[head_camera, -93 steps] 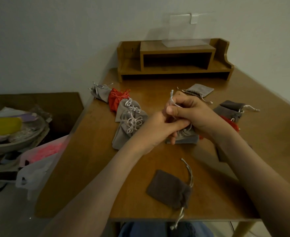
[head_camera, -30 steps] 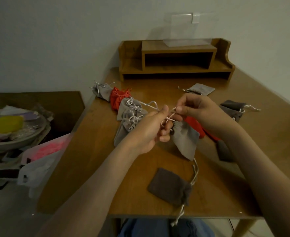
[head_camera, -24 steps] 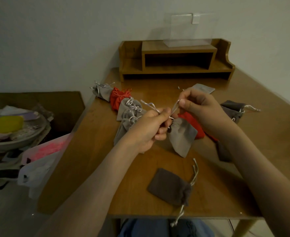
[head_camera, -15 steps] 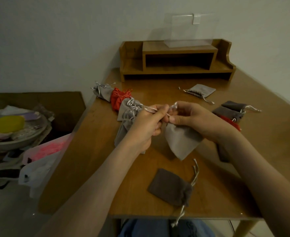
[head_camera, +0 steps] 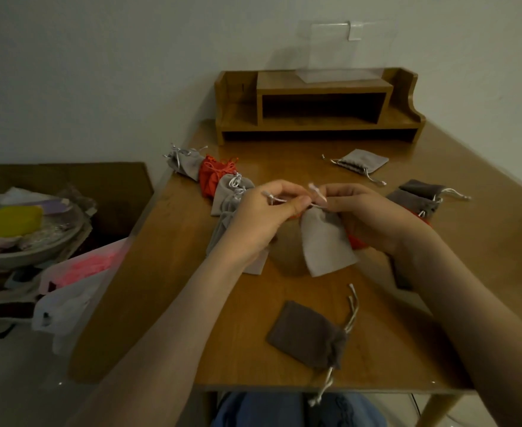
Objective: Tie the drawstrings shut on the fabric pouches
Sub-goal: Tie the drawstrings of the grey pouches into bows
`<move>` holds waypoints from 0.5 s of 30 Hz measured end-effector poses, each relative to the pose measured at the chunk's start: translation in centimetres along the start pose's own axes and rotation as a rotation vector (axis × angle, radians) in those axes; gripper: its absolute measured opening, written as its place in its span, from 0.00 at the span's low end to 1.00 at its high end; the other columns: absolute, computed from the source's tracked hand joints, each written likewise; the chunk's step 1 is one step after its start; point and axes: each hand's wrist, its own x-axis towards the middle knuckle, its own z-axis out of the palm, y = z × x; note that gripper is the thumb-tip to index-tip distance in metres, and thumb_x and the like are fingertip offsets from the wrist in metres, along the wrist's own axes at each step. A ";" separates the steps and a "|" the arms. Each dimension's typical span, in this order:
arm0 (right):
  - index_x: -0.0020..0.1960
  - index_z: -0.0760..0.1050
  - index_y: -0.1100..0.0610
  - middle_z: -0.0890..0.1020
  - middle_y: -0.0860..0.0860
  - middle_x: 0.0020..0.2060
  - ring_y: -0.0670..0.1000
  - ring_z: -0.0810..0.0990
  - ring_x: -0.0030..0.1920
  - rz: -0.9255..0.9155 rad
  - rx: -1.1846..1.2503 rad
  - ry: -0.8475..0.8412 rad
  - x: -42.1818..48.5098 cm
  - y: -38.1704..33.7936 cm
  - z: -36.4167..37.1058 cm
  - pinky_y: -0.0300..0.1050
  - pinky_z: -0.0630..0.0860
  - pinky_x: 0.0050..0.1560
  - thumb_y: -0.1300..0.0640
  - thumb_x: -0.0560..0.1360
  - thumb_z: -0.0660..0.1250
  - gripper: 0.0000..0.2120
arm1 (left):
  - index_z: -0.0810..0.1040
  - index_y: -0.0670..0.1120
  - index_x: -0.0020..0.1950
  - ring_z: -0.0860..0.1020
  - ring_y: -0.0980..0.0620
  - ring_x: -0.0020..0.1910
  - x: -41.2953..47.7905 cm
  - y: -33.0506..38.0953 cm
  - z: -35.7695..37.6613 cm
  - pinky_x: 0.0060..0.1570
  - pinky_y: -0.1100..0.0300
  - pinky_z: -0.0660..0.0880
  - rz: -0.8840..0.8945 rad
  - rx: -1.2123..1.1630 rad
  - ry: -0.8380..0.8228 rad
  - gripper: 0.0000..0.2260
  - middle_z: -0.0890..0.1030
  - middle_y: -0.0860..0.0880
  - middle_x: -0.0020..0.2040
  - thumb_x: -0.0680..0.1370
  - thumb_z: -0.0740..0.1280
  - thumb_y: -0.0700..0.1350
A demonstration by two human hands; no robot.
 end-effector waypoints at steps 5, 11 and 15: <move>0.43 0.74 0.53 0.80 0.49 0.38 0.47 0.79 0.36 0.035 -0.015 0.011 0.0 -0.2 0.2 0.37 0.75 0.35 0.59 0.78 0.60 0.07 | 0.79 0.51 0.44 0.78 0.59 0.40 0.1 -0.3 -0.1 0.42 0.65 0.72 -0.003 0.151 0.015 0.05 0.80 0.54 0.38 0.75 0.70 0.40; 0.45 0.74 0.53 0.80 0.49 0.41 0.48 0.79 0.41 0.002 -0.150 0.054 0.3 0.0 0.9 0.41 0.74 0.42 0.56 0.78 0.63 0.03 | 0.72 0.49 0.50 0.73 0.56 0.41 -0.2 -0.8 0.7 0.34 0.69 0.64 0.157 0.658 0.136 0.05 0.75 0.53 0.40 0.77 0.67 0.43; 0.46 0.74 0.53 0.80 0.48 0.41 0.47 0.79 0.41 -0.048 -0.166 0.047 0.3 -0.2 1.2 0.41 0.74 0.43 0.50 0.74 0.65 0.07 | 0.74 0.45 0.49 0.72 0.49 0.43 0.0 -1.4 1.1 0.37 0.62 0.63 0.298 0.866 0.248 0.02 0.74 0.47 0.41 0.78 0.65 0.43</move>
